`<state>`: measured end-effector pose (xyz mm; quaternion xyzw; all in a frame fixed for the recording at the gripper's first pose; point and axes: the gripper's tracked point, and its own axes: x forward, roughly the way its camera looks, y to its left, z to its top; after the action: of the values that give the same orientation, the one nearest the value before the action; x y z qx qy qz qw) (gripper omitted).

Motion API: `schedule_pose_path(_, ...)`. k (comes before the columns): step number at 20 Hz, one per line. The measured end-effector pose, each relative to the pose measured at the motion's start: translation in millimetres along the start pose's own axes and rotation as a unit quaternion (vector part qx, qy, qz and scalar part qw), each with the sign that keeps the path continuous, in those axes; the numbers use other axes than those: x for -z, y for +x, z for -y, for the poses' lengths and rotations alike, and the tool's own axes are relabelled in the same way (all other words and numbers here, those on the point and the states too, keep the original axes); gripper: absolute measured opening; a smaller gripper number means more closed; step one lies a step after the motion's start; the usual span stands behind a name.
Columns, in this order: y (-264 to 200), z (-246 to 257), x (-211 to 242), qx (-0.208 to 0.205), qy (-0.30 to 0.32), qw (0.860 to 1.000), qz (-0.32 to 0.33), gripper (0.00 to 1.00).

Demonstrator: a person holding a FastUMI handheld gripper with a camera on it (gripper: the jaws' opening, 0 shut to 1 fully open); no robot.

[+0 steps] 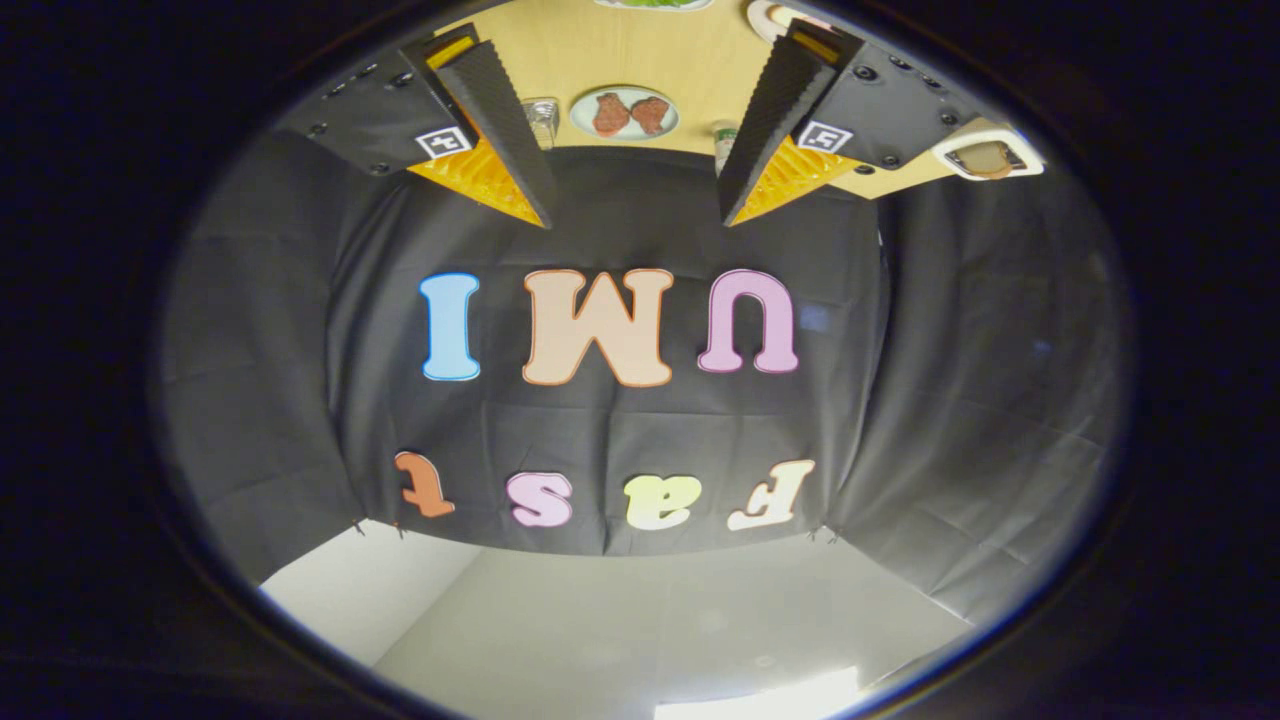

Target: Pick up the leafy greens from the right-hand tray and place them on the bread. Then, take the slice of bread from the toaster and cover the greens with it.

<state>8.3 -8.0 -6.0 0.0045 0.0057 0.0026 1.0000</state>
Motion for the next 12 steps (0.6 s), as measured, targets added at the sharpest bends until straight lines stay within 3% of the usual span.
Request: schedule_pose_path(12, 11.6, -4.3, 6.9, -0.011, 0.012, 1.000, -0.007, 1.00)
